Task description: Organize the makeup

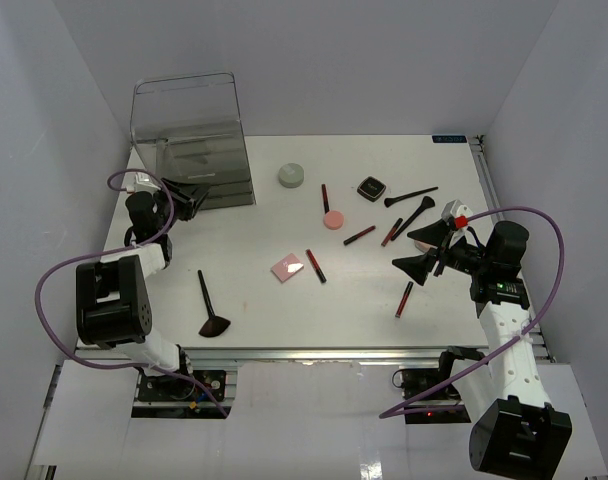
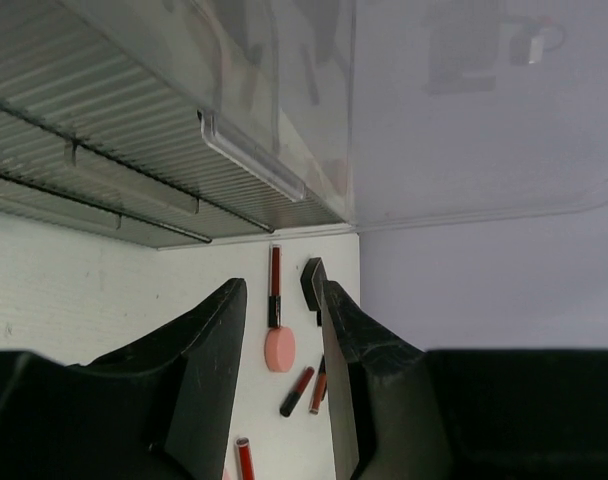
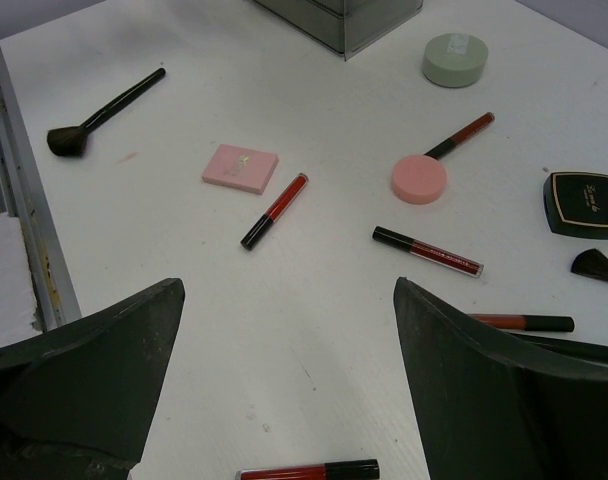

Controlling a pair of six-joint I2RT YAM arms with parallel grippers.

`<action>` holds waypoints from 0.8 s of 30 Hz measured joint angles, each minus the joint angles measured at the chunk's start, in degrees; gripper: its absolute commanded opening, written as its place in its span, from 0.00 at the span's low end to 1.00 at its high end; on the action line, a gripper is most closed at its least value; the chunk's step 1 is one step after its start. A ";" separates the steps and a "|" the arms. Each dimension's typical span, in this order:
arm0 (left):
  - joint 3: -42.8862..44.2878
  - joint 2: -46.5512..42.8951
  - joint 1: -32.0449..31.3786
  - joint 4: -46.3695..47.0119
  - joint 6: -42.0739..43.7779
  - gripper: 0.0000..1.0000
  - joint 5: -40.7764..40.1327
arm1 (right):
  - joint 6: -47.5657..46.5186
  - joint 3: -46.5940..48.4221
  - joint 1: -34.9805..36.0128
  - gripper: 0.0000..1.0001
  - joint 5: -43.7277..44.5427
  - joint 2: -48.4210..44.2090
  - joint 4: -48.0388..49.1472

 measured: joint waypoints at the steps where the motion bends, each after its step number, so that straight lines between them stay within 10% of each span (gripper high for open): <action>1: 0.62 0.68 0.00 0.49 -0.23 0.46 -0.12 | -0.03 0.00 0.00 0.91 0.00 0.02 0.00; 24: 6.92 10.92 -0.01 6.28 -6.83 0.34 -2.07 | -0.21 0.00 0.00 0.90 -1.38 0.94 0.00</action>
